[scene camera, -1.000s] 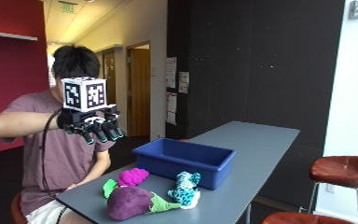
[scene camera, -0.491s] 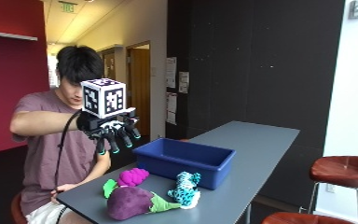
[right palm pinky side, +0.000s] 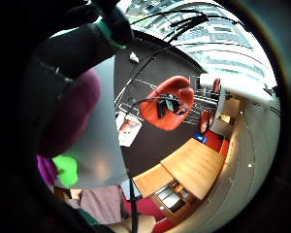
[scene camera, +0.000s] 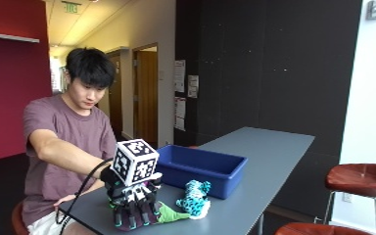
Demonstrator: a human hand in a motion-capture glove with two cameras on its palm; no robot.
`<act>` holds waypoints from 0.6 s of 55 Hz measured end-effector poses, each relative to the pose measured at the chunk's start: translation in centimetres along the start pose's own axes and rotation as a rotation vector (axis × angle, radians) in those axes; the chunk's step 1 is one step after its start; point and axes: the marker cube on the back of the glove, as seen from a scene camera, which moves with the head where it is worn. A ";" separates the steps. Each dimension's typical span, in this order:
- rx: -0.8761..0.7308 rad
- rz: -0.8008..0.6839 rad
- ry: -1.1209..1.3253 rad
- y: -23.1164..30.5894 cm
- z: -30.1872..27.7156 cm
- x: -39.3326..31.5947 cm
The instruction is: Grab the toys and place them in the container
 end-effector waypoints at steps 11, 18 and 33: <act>0.061 0.016 0.096 -1.2 1.2 0.8; 0.072 -0.027 0.015 -1.5 1.4 1.5; 0.080 -0.102 -0.076 0.1 1.7 2.1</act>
